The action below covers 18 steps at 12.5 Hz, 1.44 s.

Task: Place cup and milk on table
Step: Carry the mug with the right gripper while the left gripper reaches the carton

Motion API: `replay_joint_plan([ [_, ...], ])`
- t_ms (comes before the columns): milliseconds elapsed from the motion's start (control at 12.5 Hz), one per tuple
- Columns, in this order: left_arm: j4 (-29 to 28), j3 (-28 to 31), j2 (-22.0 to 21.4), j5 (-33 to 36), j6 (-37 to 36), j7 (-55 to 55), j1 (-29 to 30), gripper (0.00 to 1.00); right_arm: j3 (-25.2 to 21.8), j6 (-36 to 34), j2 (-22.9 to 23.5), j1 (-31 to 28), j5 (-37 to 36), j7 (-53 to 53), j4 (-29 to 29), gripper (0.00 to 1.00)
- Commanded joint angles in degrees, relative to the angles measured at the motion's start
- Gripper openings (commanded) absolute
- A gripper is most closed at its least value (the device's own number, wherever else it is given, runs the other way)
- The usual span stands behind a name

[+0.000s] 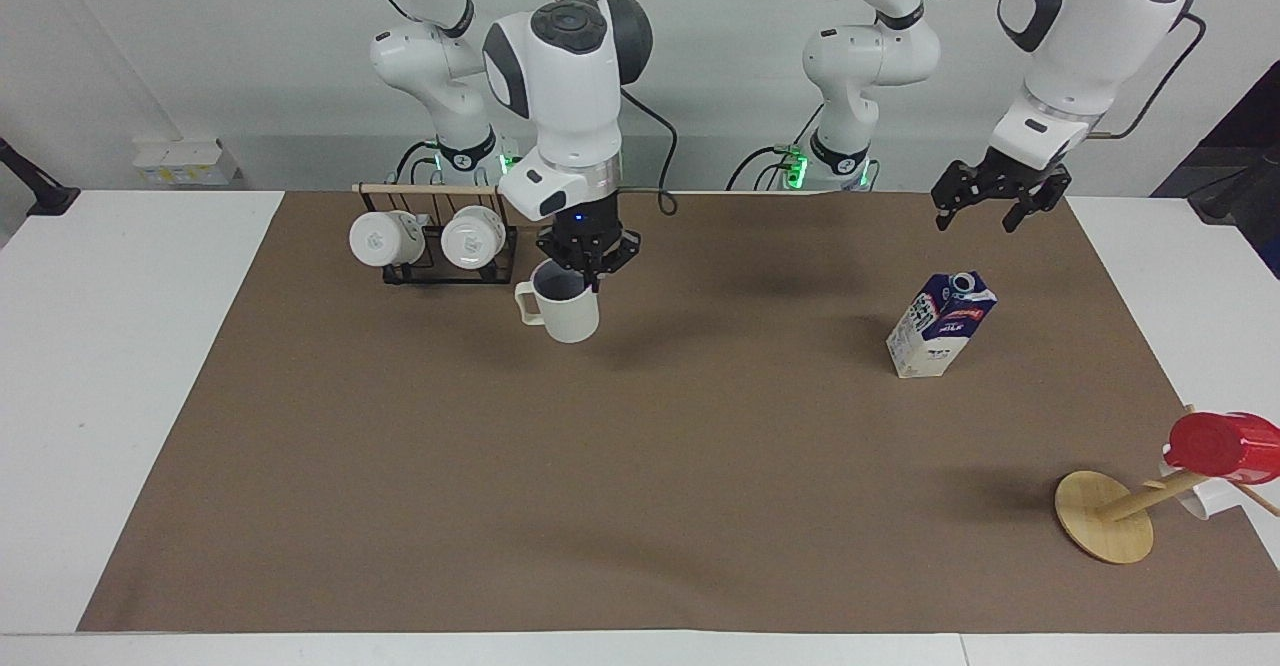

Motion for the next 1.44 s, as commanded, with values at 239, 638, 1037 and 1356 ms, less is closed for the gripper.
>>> replay_joint_plan([
  [239,-9.5,0.4,-0.8,1.1,12.3,-0.1,-1.1,1.0,-0.2,5.4,5.9,3.3,-0.5,3.3,-0.5,0.0],
  [638,-10.7,0.4,1.9,1.2,18.5,0.5,-0.9,1.0,-0.2,11.1,10.5,7.0,-4.1,9.0,-3.3,0.0],
  [1037,-10.5,0.4,3.8,1.3,20.7,0.5,-0.6,1.0,-0.1,15.6,9.7,7.1,-3.3,13.2,-7.6,0.07],
  [1356,-10.0,0.5,4.2,1.3,21.4,2.1,-0.1,0.82,-0.2,15.3,9.8,7.5,-3.4,14.5,-6.6,1.0],
])
